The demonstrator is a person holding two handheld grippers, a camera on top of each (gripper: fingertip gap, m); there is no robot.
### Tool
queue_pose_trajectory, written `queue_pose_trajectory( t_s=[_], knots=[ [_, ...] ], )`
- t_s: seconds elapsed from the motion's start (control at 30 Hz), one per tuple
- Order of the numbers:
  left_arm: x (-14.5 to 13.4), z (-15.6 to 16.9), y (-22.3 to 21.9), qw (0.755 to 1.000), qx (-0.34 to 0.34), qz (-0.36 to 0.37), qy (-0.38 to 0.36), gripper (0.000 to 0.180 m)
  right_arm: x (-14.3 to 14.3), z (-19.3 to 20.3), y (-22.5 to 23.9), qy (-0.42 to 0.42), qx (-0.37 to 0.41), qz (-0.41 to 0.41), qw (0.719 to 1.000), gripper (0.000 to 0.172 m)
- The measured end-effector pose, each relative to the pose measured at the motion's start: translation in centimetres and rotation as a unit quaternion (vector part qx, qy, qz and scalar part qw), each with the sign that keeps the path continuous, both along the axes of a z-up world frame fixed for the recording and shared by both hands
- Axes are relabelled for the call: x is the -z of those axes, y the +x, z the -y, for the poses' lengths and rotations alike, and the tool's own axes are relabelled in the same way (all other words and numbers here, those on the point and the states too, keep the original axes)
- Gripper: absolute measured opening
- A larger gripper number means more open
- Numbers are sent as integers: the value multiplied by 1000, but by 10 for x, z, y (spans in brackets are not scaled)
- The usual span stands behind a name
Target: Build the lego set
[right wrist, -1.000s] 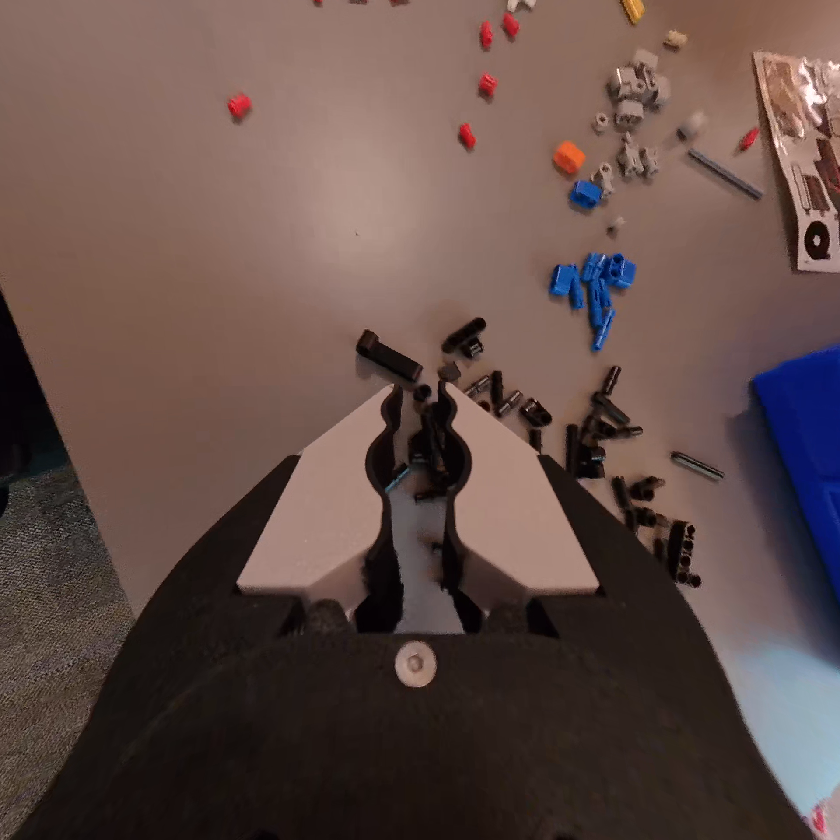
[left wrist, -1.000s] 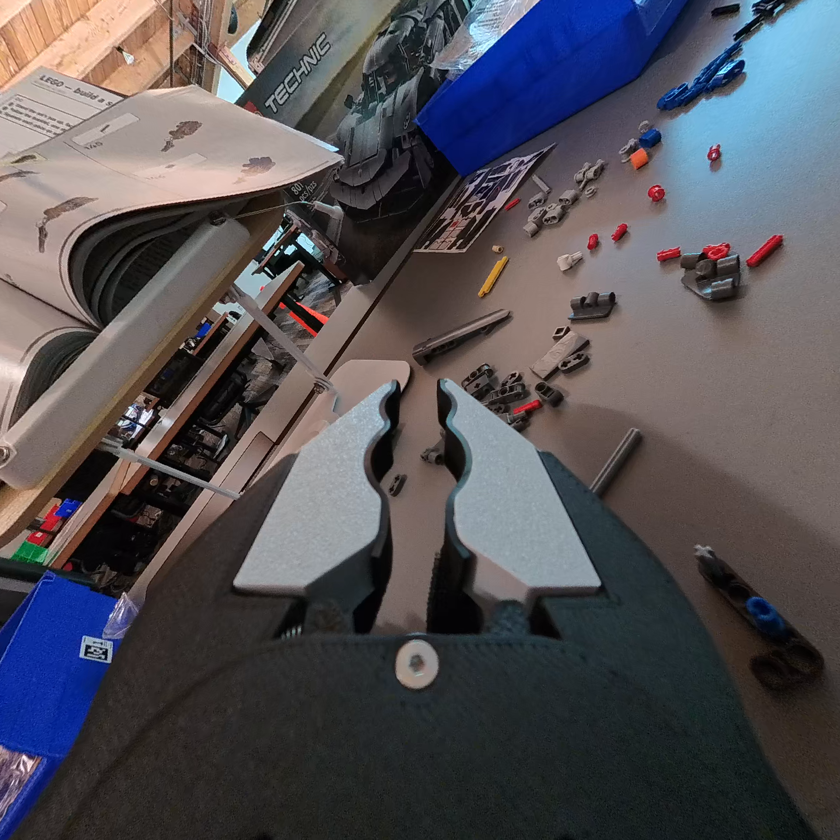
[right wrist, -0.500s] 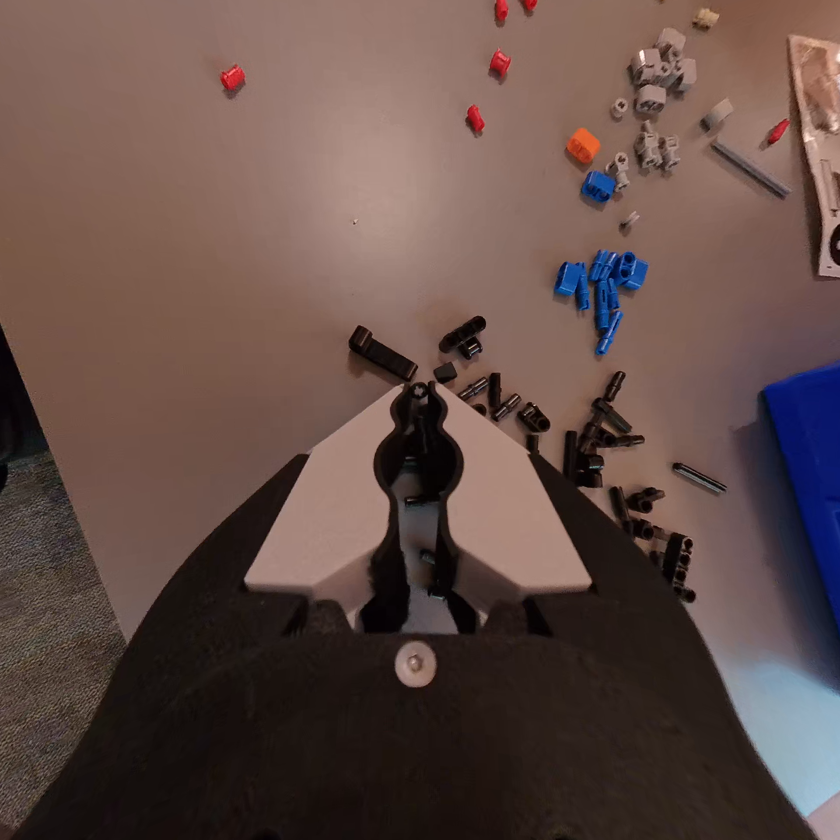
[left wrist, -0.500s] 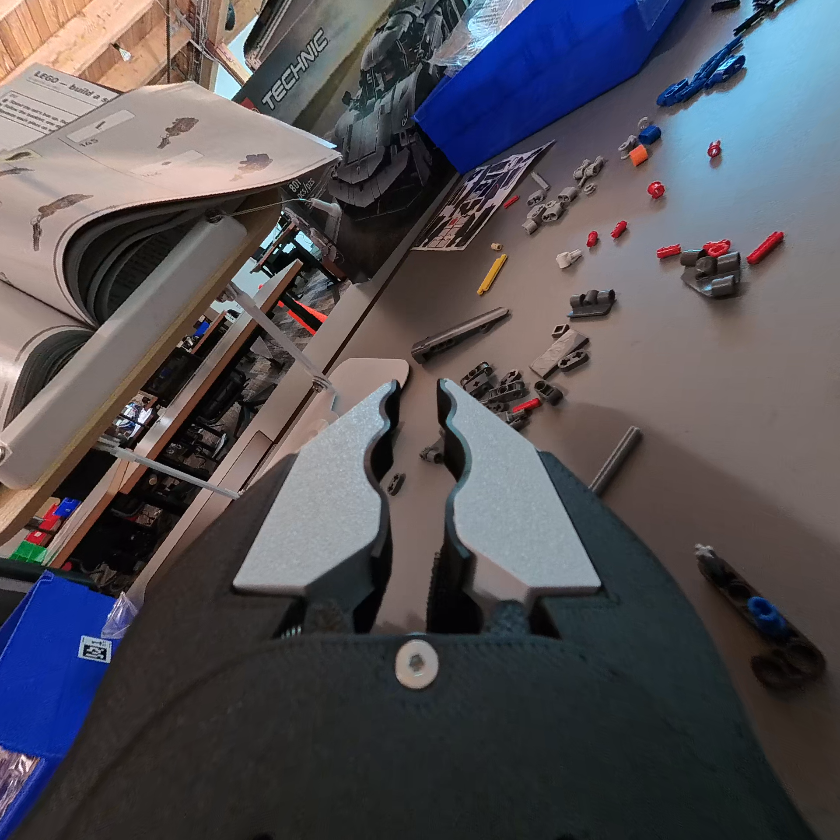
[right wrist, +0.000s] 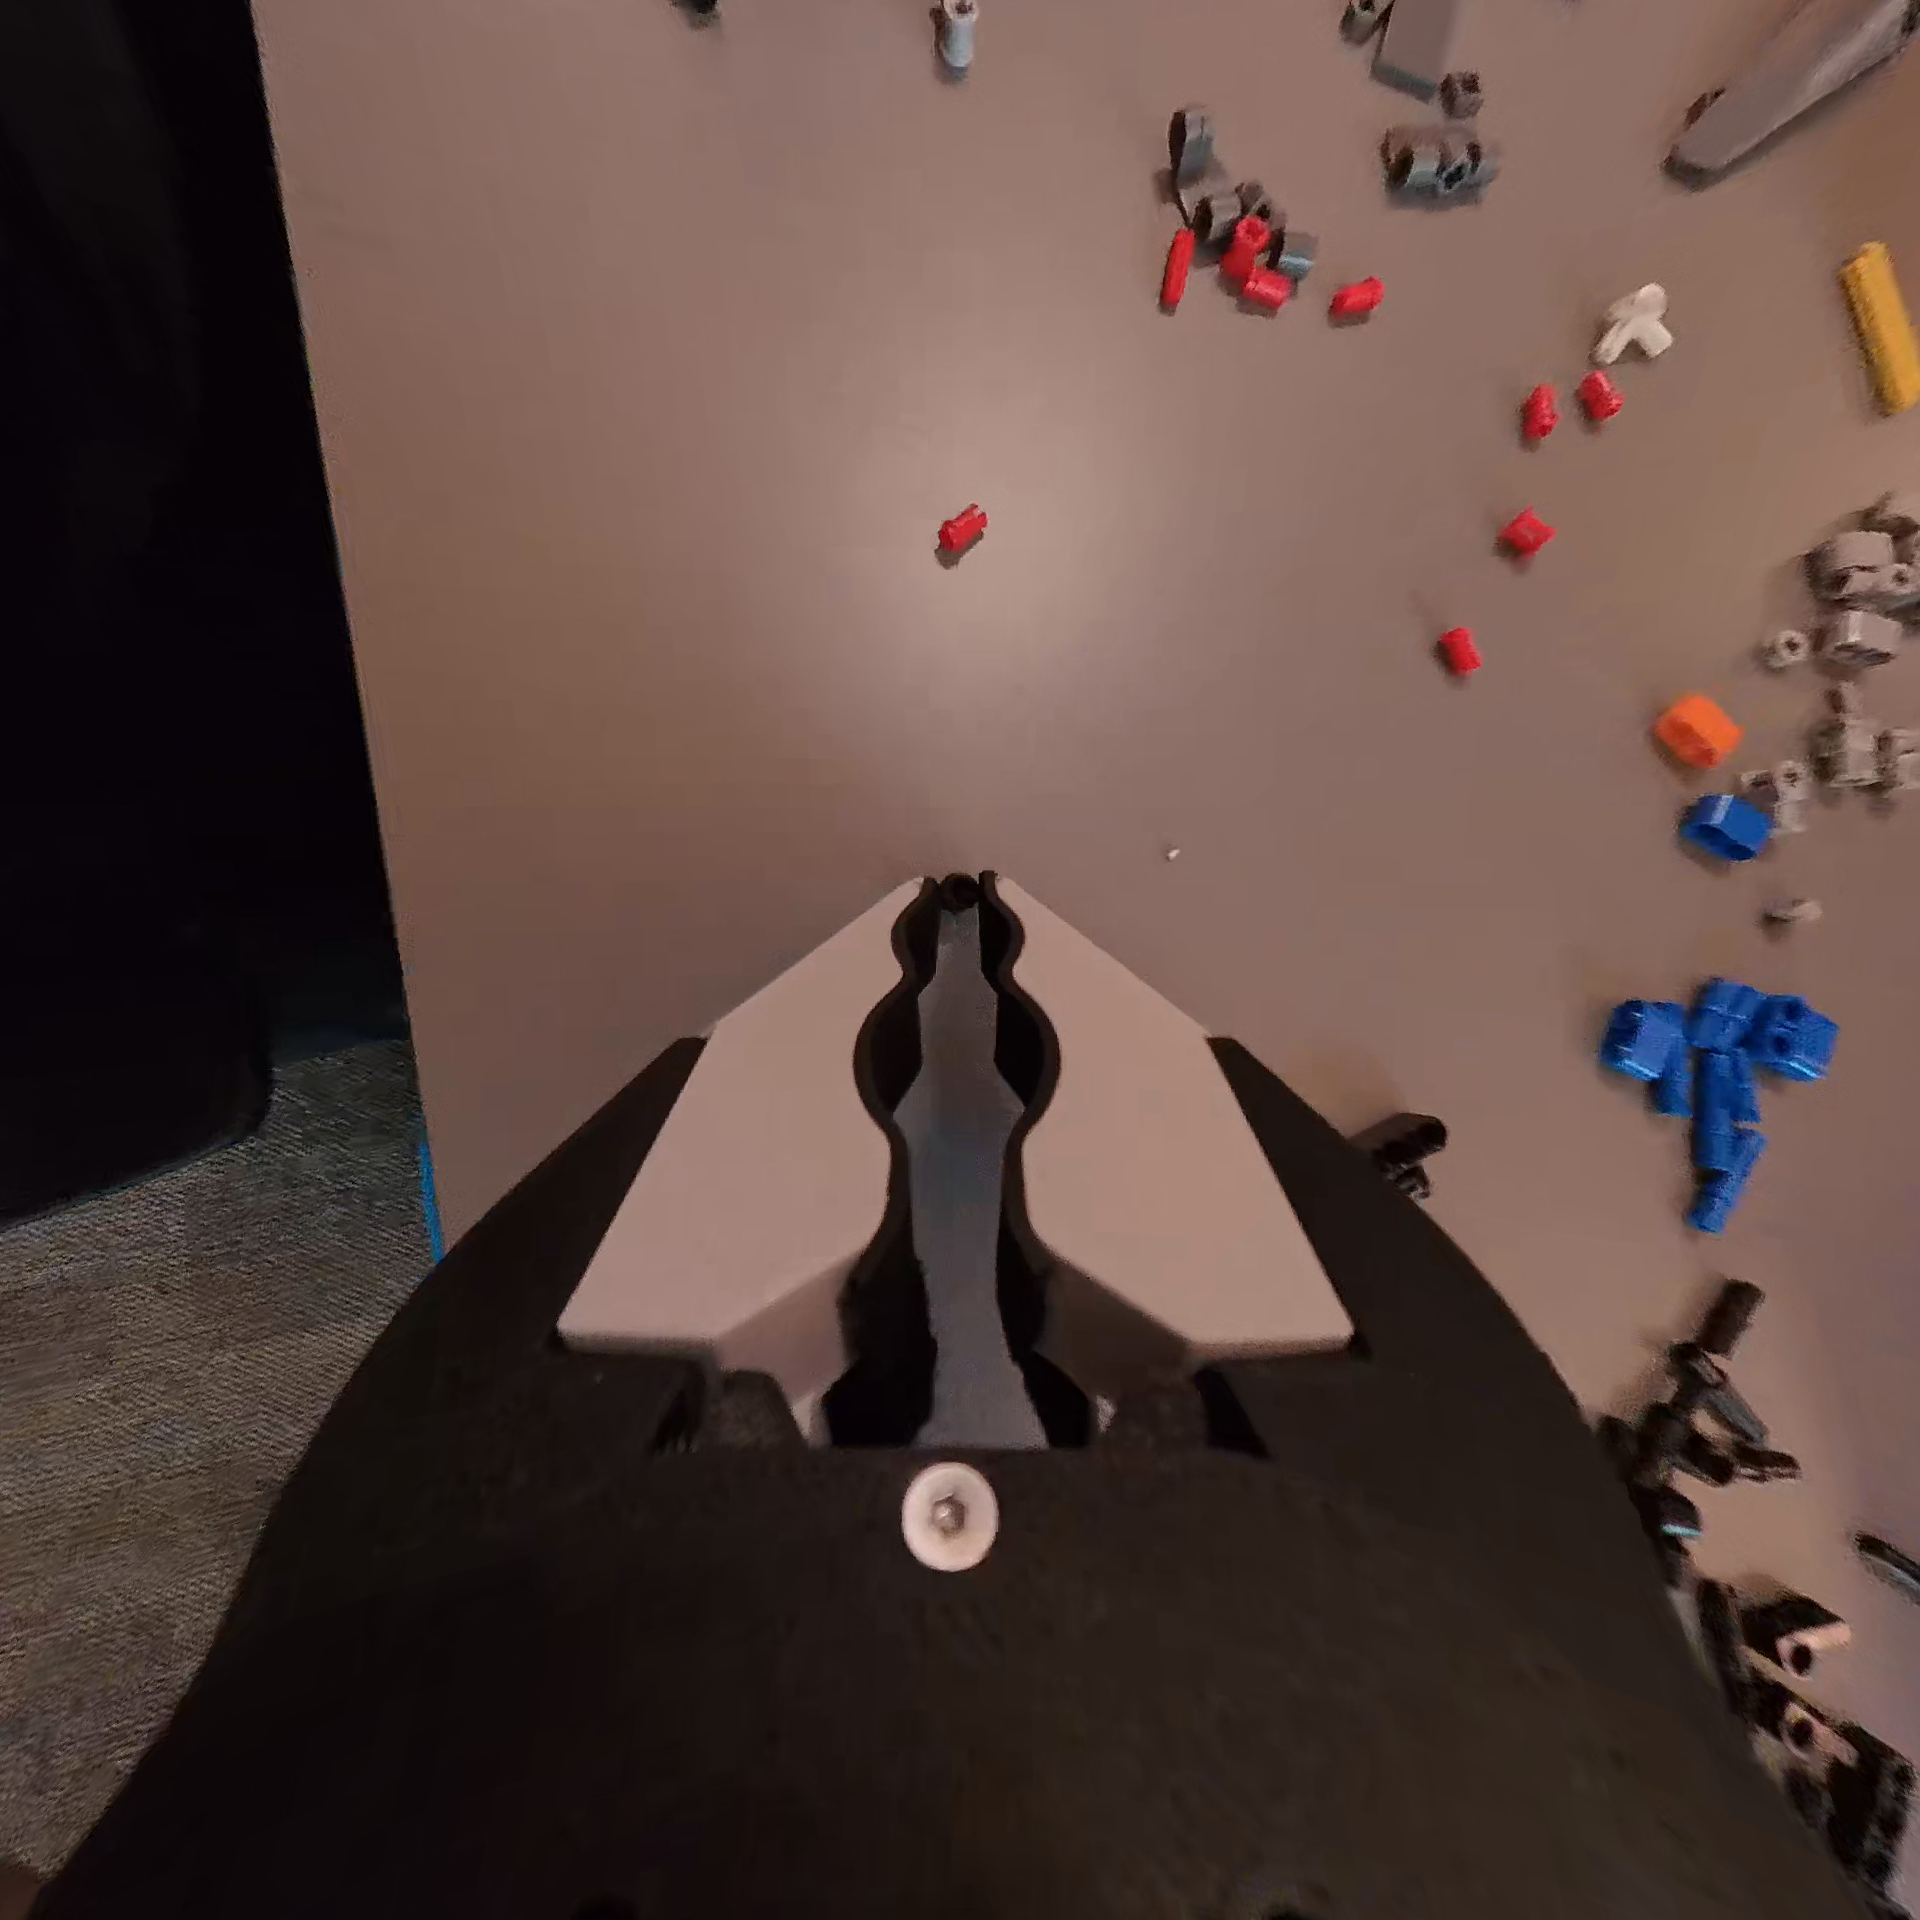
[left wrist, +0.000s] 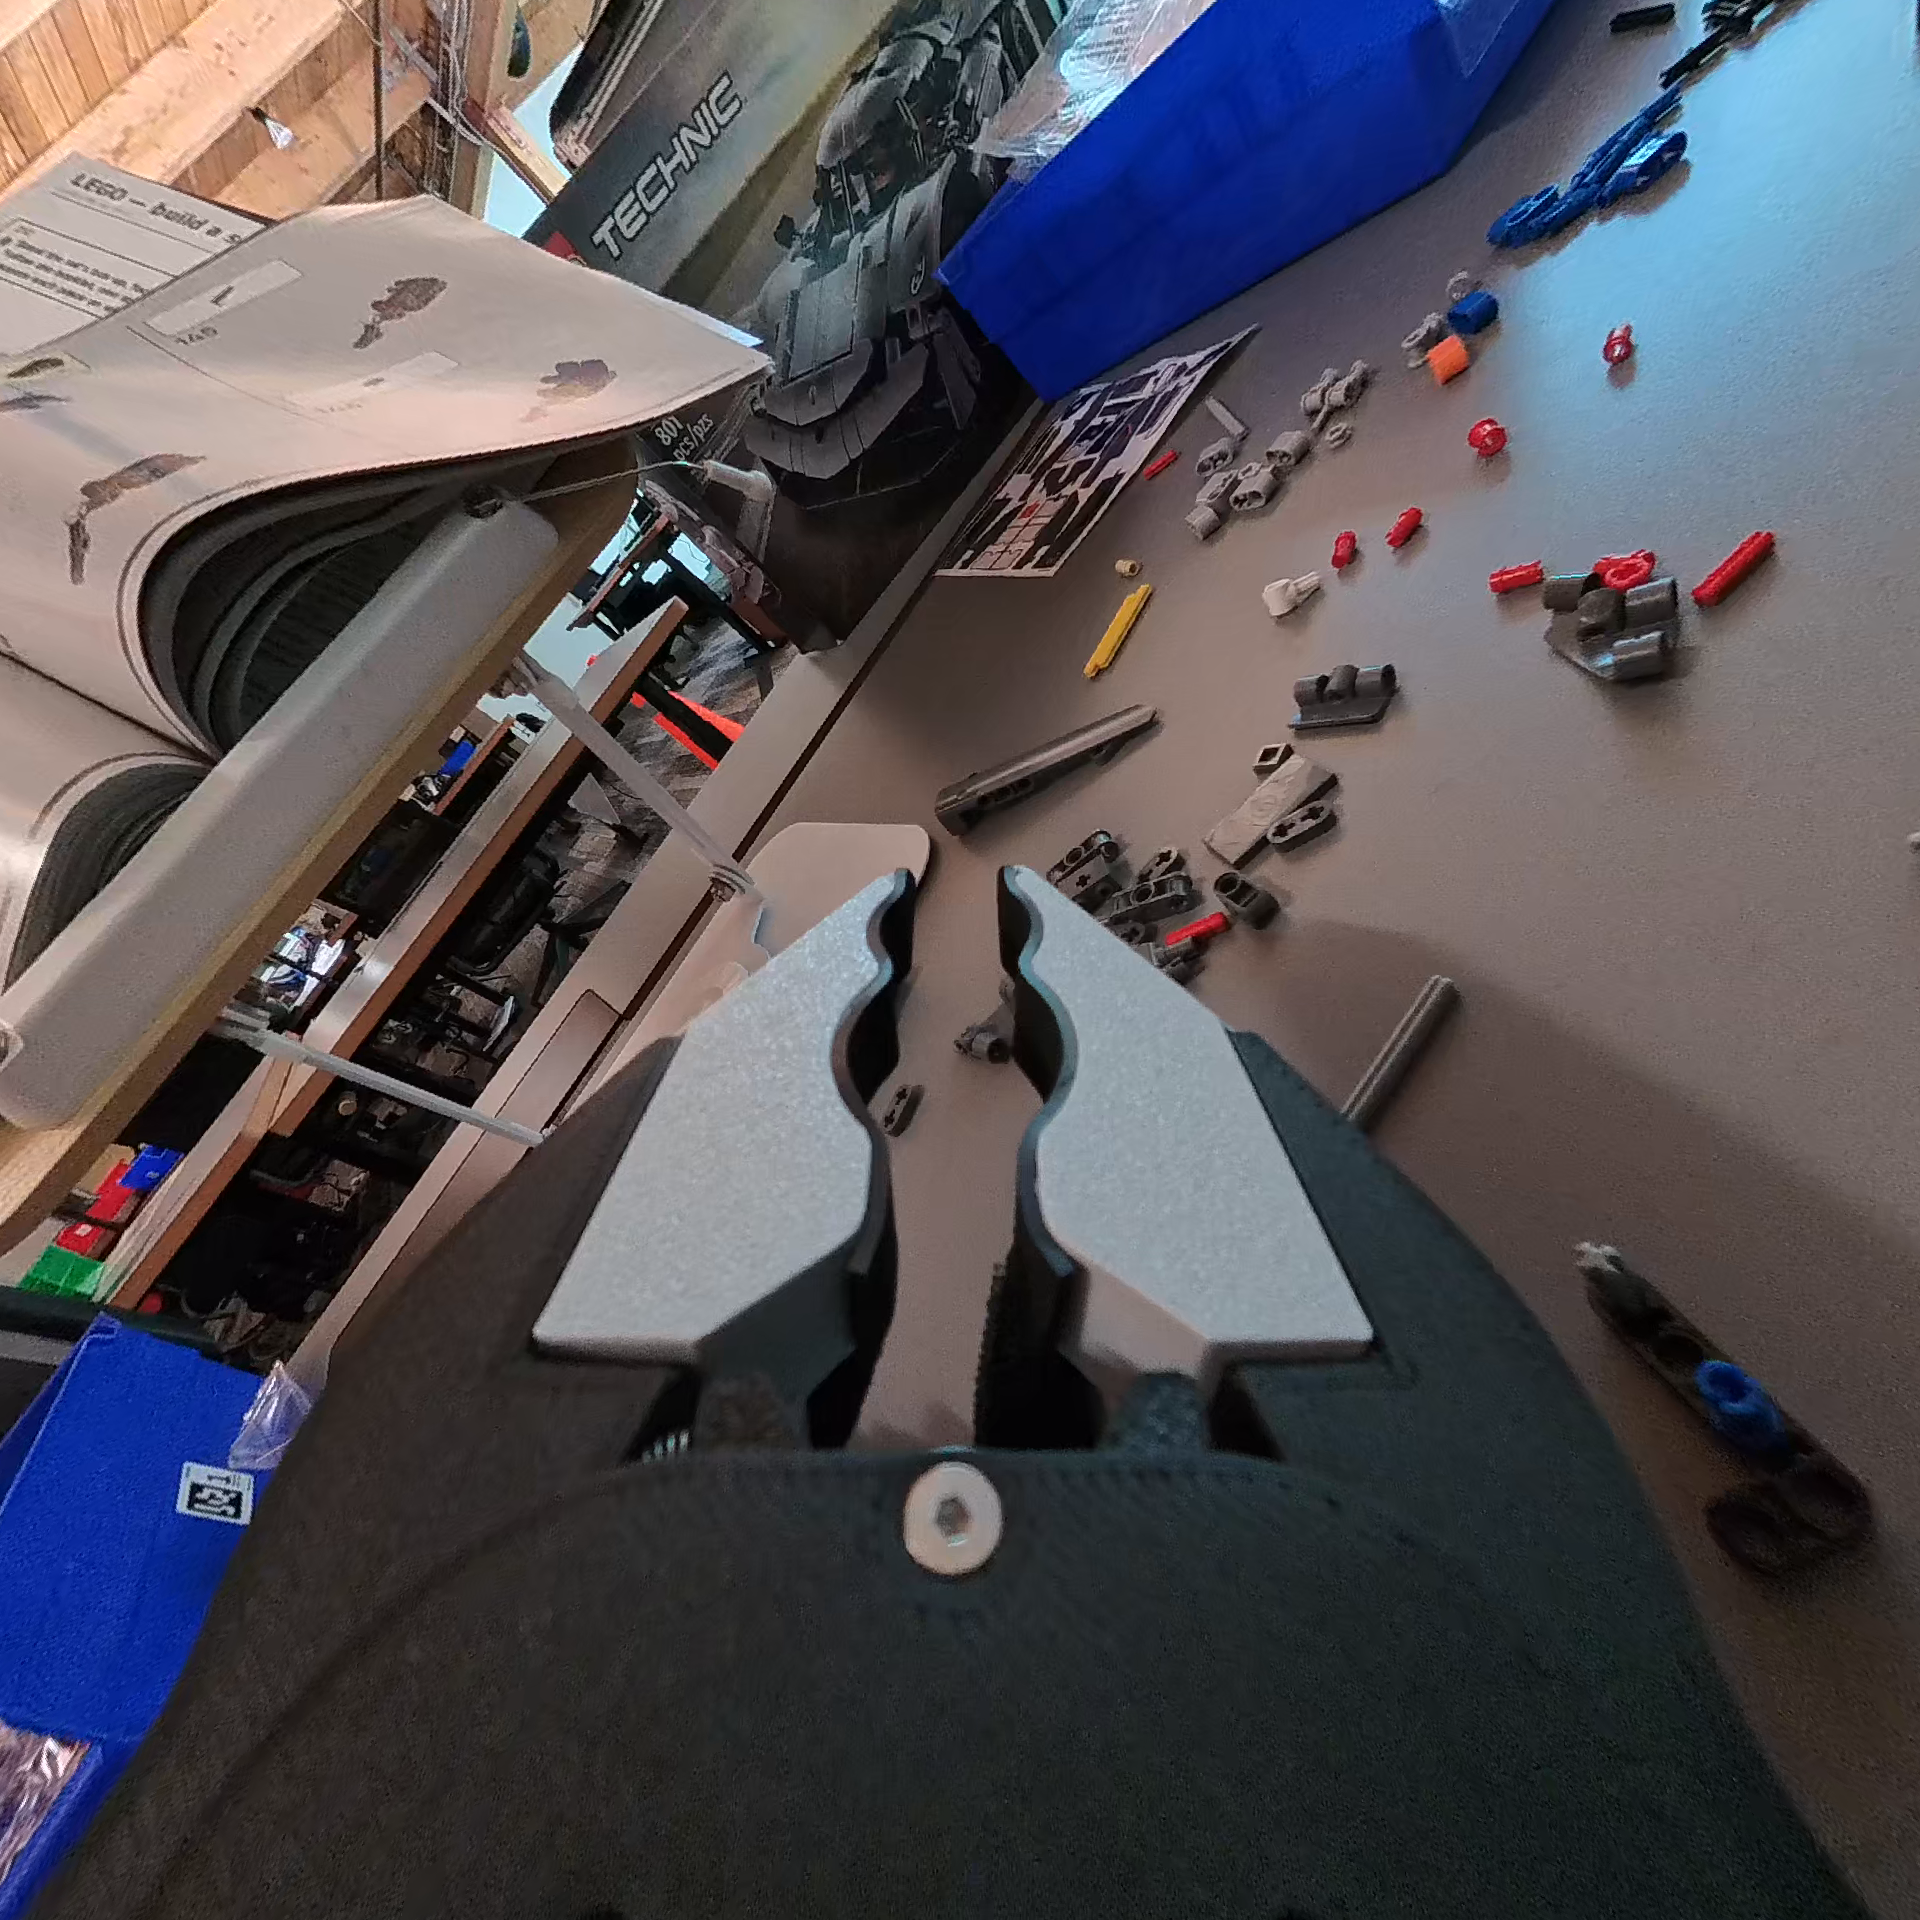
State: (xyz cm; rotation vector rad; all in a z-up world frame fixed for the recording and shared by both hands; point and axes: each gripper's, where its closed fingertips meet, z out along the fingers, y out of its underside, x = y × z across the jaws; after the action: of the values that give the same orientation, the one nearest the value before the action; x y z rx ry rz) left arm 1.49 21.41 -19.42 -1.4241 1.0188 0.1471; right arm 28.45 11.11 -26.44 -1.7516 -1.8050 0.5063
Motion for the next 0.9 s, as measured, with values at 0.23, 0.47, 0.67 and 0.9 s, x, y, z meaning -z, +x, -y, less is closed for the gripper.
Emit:
queue_pose_trajectory(
  t_s=[0.23, 0.47, 0.67, 0.9],
  knots=[
    [-1, 1, 1, 1000, 4, 0, 0, 14, -3, -1, 2, -14, 12, -3, 1000, 21],
    [0, 1, 1, 1000, 2, 0, 0, 14, -25, -17, 41, 20, 81, -27, 996, 19],
    [0, 0, 0, 1000, 0, -3, 1, 14, -40, -45, 87, 63, 171, -37, 983, 17],
    [0, -1, -1, 1000, -4, -6, 3, 14, -41, -64, 123, 80, 233, -34, 969, 23]
  ],
)
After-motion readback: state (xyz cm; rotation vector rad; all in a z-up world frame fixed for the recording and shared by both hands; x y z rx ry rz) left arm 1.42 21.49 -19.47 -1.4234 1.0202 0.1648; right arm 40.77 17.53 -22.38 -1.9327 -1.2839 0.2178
